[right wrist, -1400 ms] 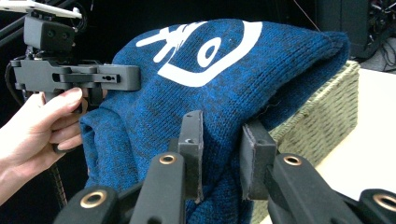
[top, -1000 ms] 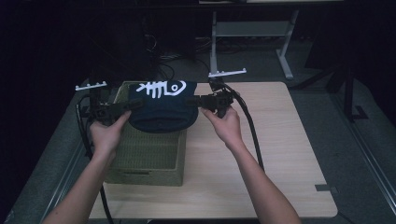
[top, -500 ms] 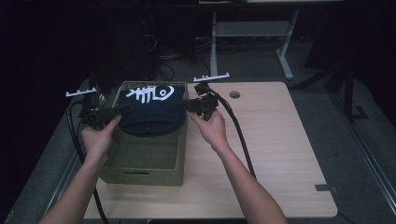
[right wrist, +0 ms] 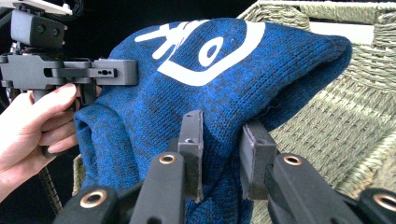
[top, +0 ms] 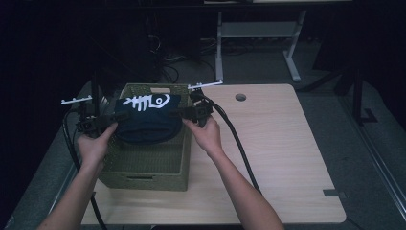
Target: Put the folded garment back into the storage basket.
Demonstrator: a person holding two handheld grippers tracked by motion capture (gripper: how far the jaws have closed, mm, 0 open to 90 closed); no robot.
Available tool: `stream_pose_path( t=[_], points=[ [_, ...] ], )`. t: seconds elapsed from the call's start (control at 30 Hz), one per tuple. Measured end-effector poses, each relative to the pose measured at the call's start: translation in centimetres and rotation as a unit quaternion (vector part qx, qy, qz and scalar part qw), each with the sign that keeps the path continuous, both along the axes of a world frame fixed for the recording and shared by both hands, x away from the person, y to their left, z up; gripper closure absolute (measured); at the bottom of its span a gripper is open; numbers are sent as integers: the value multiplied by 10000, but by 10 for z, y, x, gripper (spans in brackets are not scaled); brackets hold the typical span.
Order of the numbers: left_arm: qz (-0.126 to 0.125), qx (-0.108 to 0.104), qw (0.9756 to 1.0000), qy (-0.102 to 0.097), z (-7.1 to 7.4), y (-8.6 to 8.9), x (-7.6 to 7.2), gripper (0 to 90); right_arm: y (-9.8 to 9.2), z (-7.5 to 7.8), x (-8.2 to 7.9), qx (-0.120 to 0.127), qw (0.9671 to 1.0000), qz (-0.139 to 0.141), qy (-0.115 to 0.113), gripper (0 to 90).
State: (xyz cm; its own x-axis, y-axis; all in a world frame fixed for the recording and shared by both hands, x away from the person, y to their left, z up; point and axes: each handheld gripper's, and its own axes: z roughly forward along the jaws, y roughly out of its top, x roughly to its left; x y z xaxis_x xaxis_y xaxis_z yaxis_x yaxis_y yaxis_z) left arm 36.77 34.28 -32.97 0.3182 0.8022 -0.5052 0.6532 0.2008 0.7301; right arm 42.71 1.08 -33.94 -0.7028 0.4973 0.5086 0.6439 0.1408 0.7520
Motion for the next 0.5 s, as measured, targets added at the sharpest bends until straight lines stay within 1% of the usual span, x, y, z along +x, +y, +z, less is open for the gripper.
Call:
stream_pose_path(
  t=[0.13, 0.33, 0.43, 0.5],
  points=[
    [42, 21, 10000, 87, -7, 4, 1, 660, 5, -4, 1, -63, 10000, 14, 17, 728],
    [106, -42, 9997, 196, -15, 10, 1, 651, 12, -11, 2, -97, 9999, 34, 72, 728],
    [114, 22, 9996, 271, -16, 11, 1, 649, 15, -14, 2, -124, 9999, 28, 105, 728],
    [128, 24, 9994, 309, -17, 12, 1, 647, 16, -17, 2, -124, 9998, 33, 128, 728]
  ],
)
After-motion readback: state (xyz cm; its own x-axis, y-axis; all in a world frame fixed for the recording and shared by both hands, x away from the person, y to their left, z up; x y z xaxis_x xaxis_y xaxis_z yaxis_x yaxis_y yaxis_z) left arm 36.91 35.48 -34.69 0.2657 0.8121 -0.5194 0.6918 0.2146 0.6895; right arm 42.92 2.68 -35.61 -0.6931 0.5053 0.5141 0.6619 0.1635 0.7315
